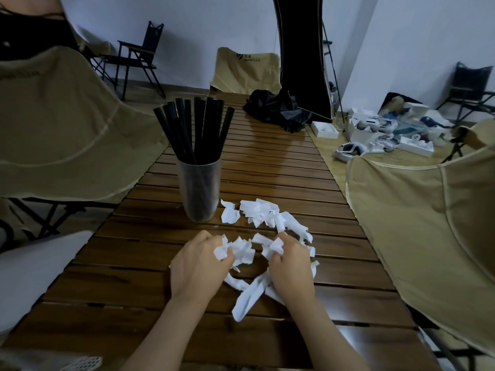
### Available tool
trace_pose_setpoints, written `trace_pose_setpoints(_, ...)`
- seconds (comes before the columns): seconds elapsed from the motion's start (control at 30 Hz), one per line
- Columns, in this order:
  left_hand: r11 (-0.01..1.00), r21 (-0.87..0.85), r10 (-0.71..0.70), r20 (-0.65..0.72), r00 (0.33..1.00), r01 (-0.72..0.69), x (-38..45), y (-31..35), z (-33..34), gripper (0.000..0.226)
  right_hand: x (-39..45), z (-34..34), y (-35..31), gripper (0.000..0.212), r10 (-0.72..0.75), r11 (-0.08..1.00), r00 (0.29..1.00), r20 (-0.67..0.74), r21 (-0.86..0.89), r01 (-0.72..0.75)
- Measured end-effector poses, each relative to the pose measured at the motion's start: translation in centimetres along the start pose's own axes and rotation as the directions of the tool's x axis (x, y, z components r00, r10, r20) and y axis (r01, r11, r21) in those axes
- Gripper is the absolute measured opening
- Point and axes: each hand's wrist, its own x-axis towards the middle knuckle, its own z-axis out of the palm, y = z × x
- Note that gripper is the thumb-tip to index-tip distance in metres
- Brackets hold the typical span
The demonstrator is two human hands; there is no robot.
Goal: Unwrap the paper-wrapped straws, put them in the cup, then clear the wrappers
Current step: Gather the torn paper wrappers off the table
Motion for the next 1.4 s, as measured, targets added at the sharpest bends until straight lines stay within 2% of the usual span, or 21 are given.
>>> trace_pose_setpoints(0.03,0.999,-0.030,-0.015,-0.003,1.000,0.015,0.0,0.0,-0.1,0.038,0.1,-0.1,-0.1,0.013,-0.001,0.998,1.000,0.027,0.059,0.000)
trace_pose_setpoints(0.13,0.992,-0.121,-0.037,-0.003,0.999,0.036,0.1,0.1,-0.3,0.026,0.8,-1.0,-0.9,0.024,0.031,0.985,0.987,0.158,0.160,-0.056)
trace_pose_setpoints(0.23,0.981,-0.192,-0.013,-0.010,1.000,0.011,0.3,-0.1,-0.1,0.044,1.3,-2.6,-1.1,0.022,0.045,0.987,0.927,0.374,0.127,-0.099)
trace_pose_setpoints(0.33,0.986,-0.162,0.043,-0.032,0.999,-0.048,0.4,-0.4,0.5,0.047,1.3,-4.0,-0.6,0.044,0.046,0.996,0.851,0.523,0.046,-0.082)
trace_pose_setpoints(0.43,0.984,-0.159,0.081,-0.028,0.996,-0.084,0.4,-0.4,0.7,0.051,0.7,-4.9,-0.4,0.053,-0.017,0.991,0.838,0.545,-0.104,0.088)
trace_pose_setpoints(0.5,0.983,-0.149,0.108,-0.022,0.994,-0.110,0.3,-0.3,0.5,0.051,0.1,-5.3,-0.4,0.055,-0.063,0.978,0.843,0.534,-0.136,0.160)
trace_pose_setpoints(0.67,0.977,-0.182,0.105,-0.058,0.993,-0.114,0.0,-0.2,0.3,0.031,0.2,-7.2,-0.7,0.057,-0.088,0.978,0.893,0.442,-0.131,0.161)
trace_pose_setpoints(0.73,0.977,-0.209,0.034,-0.088,0.996,-0.052,0.0,-0.5,0.3,0.027,0.2,-7.9,-0.6,0.075,-0.056,0.966,0.899,0.434,-0.203,0.158)
trace_pose_setpoints(0.83,0.966,-0.257,-0.064,-0.142,0.988,0.026,0.2,-0.7,0.4,0.028,-1.0,-7.8,0.0,0.120,0.030,0.947,0.838,0.545,-0.284,0.151)
trace_pose_setpoints(0.9,0.966,-0.252,-0.091,-0.146,0.985,0.052,0.3,-0.6,0.6,0.034,-2.1,-6.9,0.7,0.130,0.023,0.917,0.804,0.594,-0.332,0.219)
trace_pose_setpoints(0.97,0.964,-0.260,-0.095,-0.137,0.986,0.057,0.5,-0.7,0.7,0.037,-2.6,-5.8,1.3,0.127,-0.036,0.899,0.826,0.562,-0.343,0.273)
trace_pose_setpoints(1.07,0.967,-0.254,-0.054,-0.124,0.991,0.021,0.4,-0.9,0.5,0.037,-2.4,-4.1,1.9,0.110,-0.143,0.873,0.886,0.441,-0.365,0.323)
trace_pose_setpoints(1.17,0.976,-0.192,0.080,-0.113,0.990,-0.101,0.0,-1.0,0.0,0.033,-1.7,-2.8,1.7,0.096,-0.181,0.865,0.900,0.397,-0.370,0.338)
trace_pose_setpoints(1.23,0.960,-0.227,0.152,-0.069,0.986,-0.164,-0.3,-1.0,-0.6,0.034,-1.4,-2.3,1.6,0.088,-0.216,0.859,0.895,0.391,-0.360,0.365)
trace_pose_setpoints(1.3,0.943,-0.282,0.200,0.057,0.978,-0.177,-0.5,-1.5,-1.1,0.050,-1.0,-1.9,1.7,0.072,-0.270,0.850,0.888,0.373,-0.340,0.402)
trace_pose_setpoints(1.4,0.948,-0.243,0.268,0.266,0.926,-0.204,-0.8,-2.1,-2.1,0.092,-0.7,-1.5,1.9,0.045,-0.330,0.858,0.894,0.302,-0.298,0.418)
